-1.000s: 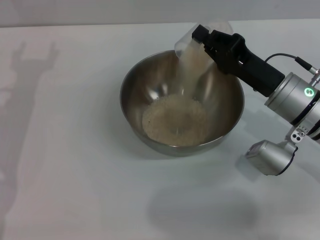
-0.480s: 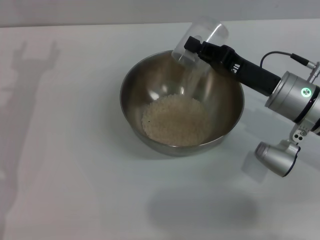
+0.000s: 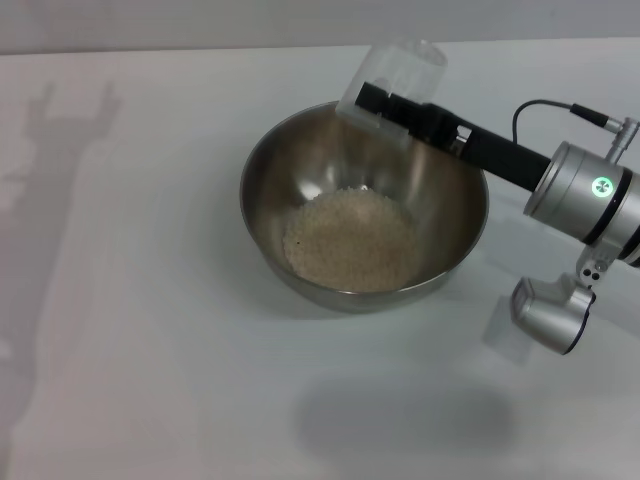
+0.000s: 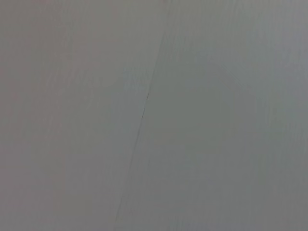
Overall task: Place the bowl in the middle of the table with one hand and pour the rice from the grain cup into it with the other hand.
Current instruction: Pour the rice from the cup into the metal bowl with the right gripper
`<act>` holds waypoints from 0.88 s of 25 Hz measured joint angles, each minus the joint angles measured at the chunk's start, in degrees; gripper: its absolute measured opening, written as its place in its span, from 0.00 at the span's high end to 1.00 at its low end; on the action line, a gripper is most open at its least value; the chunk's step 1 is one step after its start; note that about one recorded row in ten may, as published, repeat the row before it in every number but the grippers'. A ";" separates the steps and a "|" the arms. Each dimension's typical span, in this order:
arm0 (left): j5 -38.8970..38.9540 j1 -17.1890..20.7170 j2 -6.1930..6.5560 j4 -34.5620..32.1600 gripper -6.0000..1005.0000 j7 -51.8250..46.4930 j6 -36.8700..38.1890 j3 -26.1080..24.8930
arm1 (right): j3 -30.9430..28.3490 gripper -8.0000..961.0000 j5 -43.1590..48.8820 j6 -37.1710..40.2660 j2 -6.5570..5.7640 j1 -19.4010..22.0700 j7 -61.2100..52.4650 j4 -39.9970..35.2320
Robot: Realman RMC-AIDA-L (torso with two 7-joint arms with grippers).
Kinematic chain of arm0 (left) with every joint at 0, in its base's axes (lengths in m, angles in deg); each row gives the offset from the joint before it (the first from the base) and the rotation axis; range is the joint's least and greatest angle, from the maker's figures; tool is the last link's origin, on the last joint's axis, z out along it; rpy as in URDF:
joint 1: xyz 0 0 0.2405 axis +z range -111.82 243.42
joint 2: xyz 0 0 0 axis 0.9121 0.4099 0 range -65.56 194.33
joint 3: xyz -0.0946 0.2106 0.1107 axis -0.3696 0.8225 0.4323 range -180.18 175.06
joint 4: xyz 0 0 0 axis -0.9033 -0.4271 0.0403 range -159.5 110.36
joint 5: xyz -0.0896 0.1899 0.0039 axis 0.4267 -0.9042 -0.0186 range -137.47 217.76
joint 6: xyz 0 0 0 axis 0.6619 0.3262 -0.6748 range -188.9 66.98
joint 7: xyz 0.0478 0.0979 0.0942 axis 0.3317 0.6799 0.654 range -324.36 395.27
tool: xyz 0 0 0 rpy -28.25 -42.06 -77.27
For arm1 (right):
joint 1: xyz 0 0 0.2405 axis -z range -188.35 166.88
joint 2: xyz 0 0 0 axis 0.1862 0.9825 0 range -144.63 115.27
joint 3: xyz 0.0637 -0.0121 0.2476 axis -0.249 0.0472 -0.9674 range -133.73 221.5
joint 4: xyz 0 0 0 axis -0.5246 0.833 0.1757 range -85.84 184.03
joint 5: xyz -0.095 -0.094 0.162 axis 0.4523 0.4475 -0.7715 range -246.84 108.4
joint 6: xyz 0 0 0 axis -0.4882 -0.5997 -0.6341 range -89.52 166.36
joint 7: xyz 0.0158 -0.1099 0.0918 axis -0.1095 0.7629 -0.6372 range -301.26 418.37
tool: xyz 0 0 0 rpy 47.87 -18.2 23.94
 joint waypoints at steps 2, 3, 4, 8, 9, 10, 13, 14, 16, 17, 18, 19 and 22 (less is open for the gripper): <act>0.00 0.00 0.00 0.00 0.15 0.00 0.00 0.00 | -0.27 0.97 -1.49 0.92 0.00 -0.35 0.00 -0.09; 0.00 -0.02 -0.03 0.18 0.15 -0.05 0.00 0.00 | 0.02 0.97 -2.83 1.64 -0.04 -0.56 -0.04 -0.06; 0.01 -0.02 -0.03 0.20 0.15 -0.05 0.00 0.00 | 0.02 0.97 -2.83 1.64 -0.04 -0.56 -0.04 -0.06; 0.00 -0.07 -0.05 0.22 0.15 -0.06 0.00 0.00 | 1.88 0.97 -2.75 1.07 0.10 0.20 -0.58 0.94; 0.00 -0.07 -0.05 0.22 0.15 -0.06 0.00 0.00 | 1.88 0.97 -2.75 1.07 0.10 0.20 -0.58 0.94; 0.00 -0.10 -0.05 0.24 0.15 -0.06 0.00 0.00 | 1.75 0.97 -2.87 1.13 0.08 0.15 -0.62 0.94; 0.00 -0.10 -0.05 0.31 0.15 -0.06 0.01 0.00 | 2.61 0.97 -2.55 1.23 0.13 0.72 -0.60 1.01; 0.00 -0.10 -0.05 0.31 0.15 -0.06 0.01 0.00 | 2.62 0.97 -2.54 1.24 0.14 0.78 -0.60 1.02; 0.00 -0.08 -0.05 0.31 0.15 -0.06 0.00 0.01 | 1.96 0.98 -3.27 1.25 0.12 0.47 -0.59 0.98; 0.00 -0.08 -0.05 0.31 0.15 -0.06 0.00 0.02 | 1.91 0.98 -3.45 1.25 0.09 0.45 -0.59 0.99; 0.01 -0.07 -0.05 0.31 0.15 -0.06 0.01 0.05 | 3.02 0.98 -3.01 1.19 0.15 0.91 -0.57 1.37; 0.00 -0.07 -0.05 0.31 0.15 -0.06 0.01 0.06 | 3.02 0.98 -3.01 1.19 0.15 0.91 -0.57 1.37; 0.00 -0.04 -0.05 0.49 0.15 -0.06 0.01 0.08 | 2.78 0.98 -3.55 1.12 0.17 0.79 -0.58 1.53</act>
